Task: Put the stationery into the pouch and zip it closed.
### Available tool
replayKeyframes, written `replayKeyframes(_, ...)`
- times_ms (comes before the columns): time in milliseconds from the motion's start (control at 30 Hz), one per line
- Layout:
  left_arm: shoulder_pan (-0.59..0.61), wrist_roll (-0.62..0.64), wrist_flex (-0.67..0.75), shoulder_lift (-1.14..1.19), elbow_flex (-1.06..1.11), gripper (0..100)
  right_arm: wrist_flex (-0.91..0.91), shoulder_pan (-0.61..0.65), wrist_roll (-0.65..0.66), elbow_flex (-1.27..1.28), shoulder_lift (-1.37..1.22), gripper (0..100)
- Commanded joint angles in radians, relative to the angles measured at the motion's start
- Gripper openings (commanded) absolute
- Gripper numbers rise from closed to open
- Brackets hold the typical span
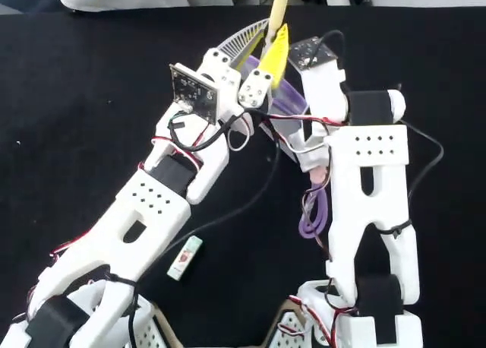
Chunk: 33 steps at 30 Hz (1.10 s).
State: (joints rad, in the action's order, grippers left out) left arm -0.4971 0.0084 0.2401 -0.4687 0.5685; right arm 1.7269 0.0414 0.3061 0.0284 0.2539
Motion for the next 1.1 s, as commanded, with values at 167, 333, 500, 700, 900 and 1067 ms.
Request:
replayKeyframes(167,0.090,0.003,0.020,-0.003,0.051,3,-0.009,0.000,0.008,0.001,0.031,1.1)
replayKeyframes(333,0.122,0.005,0.015,-0.014,0.099,4,-0.009,0.000,0.008,0.001,0.031,1.1)
replayKeyframes(500,0.124,0.018,-0.021,-0.015,0.097,13,-0.009,0.000,0.009,0.001,0.031,1.1)
replayKeyframes(700,0.127,0.084,-0.155,-0.015,-0.007,14,-0.009,0.000,0.009,0.001,0.030,1.1)
replayKeyframes(900,0.171,0.084,-0.213,-0.015,-0.122,14,-0.011,0.000,0.008,0.001,0.025,1.1)
replayKeyframes(1067,0.325,0.166,-0.417,-0.028,-0.300,13,-0.011,0.000,0.003,-0.005,0.024,1.1)
